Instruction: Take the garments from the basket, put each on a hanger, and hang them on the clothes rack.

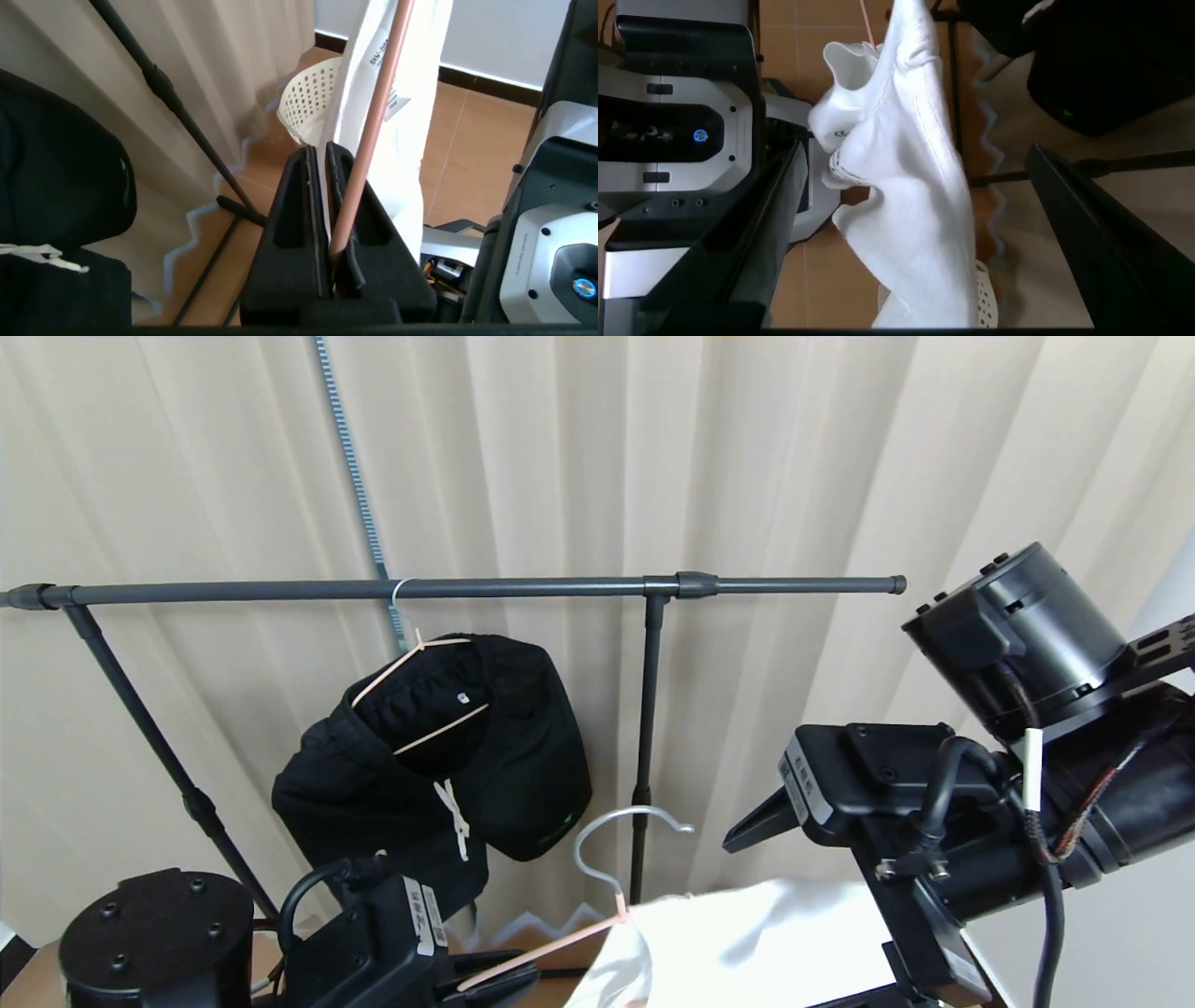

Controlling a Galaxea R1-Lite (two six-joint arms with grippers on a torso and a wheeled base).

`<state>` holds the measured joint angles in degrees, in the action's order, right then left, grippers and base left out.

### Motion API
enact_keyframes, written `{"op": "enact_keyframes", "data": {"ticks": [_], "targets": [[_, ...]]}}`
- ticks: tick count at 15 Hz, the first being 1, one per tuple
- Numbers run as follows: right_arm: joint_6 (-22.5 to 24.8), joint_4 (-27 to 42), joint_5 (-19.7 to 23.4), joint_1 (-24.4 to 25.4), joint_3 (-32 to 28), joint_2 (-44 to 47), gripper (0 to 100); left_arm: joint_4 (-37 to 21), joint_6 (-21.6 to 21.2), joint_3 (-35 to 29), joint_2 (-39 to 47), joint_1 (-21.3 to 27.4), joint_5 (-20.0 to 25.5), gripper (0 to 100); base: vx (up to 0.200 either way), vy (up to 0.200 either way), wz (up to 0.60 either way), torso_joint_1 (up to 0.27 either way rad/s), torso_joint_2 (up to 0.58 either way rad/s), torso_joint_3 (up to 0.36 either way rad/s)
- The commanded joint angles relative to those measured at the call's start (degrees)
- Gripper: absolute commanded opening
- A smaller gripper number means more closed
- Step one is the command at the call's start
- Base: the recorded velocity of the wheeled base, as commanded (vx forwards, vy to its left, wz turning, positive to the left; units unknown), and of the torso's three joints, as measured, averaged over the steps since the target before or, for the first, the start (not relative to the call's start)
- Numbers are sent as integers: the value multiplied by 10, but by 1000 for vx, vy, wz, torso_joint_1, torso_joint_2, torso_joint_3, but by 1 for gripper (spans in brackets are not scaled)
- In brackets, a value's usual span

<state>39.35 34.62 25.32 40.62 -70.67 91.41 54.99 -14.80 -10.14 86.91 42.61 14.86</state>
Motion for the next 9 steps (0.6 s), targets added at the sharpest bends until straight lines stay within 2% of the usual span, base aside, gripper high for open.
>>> {"op": "enact_keyframes", "data": {"ticks": [1, 3, 5, 9], "targets": [[-1, -4, 5, 0, 6, 21, 100, 0, 0, -1, 0, 7, 0, 0, 0, 0, 0, 0, 0, 0], [-1, -48, 25, -1, 40, 22, 100, 0, -3, -1, -1, 17, -1, 0, 0, 0, 0, 0, 0, 0], [-1, -72, 25, -2, 55, 22, 100, 0, -7, -1, -1, 19, -1, 0, 0, 0, 0, 0, 0, 0], [-1, -76, 25, -2, 55, 24, 100, 0, -8, -2, -1, 19, -1, 0, 0, 0, 0, 0, 0, 0]]}}
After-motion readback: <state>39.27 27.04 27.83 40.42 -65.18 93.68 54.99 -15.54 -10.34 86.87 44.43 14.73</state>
